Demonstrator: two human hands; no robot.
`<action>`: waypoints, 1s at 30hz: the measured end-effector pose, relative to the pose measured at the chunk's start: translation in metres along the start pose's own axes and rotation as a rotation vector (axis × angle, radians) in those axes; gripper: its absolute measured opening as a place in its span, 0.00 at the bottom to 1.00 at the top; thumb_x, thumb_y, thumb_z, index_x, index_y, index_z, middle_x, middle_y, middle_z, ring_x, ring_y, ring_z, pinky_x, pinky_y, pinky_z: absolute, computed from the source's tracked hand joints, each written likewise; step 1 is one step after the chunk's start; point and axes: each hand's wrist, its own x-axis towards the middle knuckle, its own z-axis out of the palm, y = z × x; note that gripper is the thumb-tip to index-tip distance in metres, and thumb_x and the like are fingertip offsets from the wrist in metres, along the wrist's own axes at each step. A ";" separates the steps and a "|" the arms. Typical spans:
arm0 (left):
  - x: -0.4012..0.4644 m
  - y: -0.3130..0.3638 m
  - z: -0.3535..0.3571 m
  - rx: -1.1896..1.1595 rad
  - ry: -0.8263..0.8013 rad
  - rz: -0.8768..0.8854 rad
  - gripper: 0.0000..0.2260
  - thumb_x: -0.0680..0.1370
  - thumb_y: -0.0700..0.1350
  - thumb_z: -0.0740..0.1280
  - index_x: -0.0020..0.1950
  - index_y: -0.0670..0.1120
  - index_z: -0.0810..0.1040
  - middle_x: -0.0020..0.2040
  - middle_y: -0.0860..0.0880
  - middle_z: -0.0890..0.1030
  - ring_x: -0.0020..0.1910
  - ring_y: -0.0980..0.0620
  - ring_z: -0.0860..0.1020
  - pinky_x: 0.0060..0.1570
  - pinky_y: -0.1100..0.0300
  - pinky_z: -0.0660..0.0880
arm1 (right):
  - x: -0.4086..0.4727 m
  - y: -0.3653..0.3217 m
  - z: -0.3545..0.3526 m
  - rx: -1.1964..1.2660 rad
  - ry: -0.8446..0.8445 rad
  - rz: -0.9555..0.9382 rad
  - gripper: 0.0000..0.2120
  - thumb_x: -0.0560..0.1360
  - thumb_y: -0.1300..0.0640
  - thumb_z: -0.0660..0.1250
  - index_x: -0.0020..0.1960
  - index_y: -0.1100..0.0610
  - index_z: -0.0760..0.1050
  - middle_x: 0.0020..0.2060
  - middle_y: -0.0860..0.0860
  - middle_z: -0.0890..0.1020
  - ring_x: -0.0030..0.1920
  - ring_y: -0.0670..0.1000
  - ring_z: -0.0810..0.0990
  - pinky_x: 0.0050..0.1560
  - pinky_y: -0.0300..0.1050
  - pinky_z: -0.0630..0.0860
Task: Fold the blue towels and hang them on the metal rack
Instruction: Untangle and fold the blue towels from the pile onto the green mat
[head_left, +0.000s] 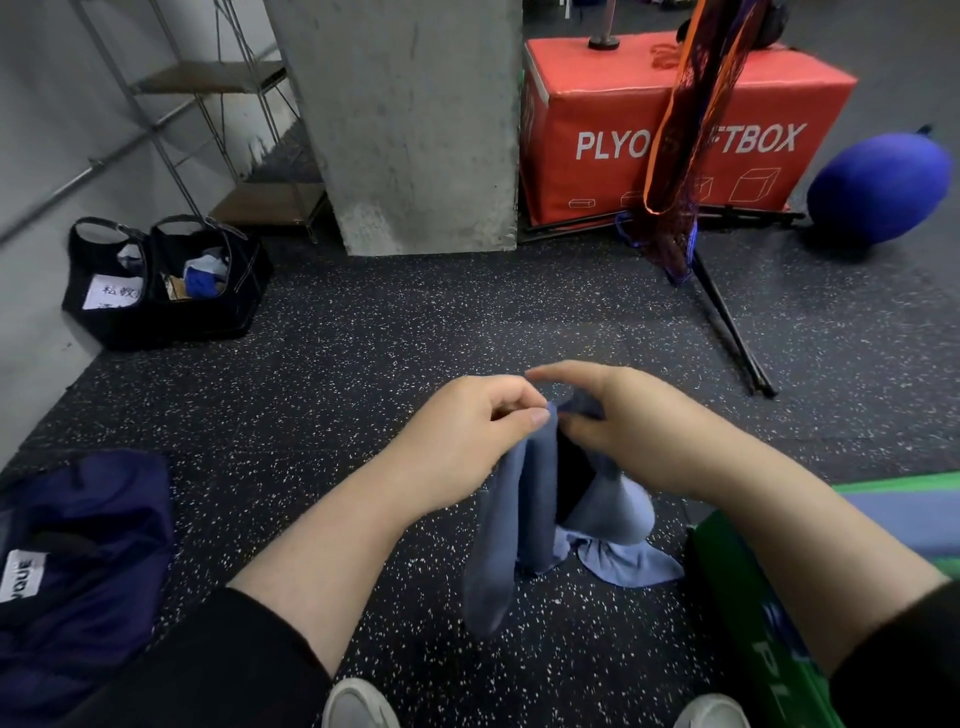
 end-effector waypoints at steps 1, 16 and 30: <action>0.000 0.001 0.000 -0.030 0.019 0.006 0.05 0.81 0.47 0.70 0.46 0.50 0.83 0.42 0.47 0.85 0.43 0.46 0.81 0.50 0.47 0.76 | 0.000 -0.001 0.000 -0.002 -0.011 -0.010 0.18 0.79 0.57 0.65 0.62 0.36 0.73 0.30 0.38 0.80 0.29 0.41 0.75 0.34 0.37 0.72; -0.005 -0.010 -0.004 0.072 -0.162 -0.234 0.13 0.81 0.47 0.67 0.38 0.45 0.75 0.28 0.53 0.72 0.27 0.55 0.65 0.31 0.59 0.61 | 0.001 0.006 -0.013 0.042 0.394 0.143 0.07 0.78 0.56 0.67 0.42 0.49 0.77 0.33 0.47 0.81 0.34 0.46 0.77 0.35 0.40 0.72; 0.006 -0.006 0.003 -0.135 0.099 0.052 0.04 0.77 0.48 0.73 0.45 0.48 0.82 0.37 0.47 0.84 0.36 0.53 0.76 0.42 0.49 0.75 | 0.001 -0.001 0.005 -0.002 0.033 -0.023 0.04 0.78 0.55 0.68 0.48 0.46 0.78 0.30 0.46 0.77 0.28 0.43 0.72 0.33 0.44 0.71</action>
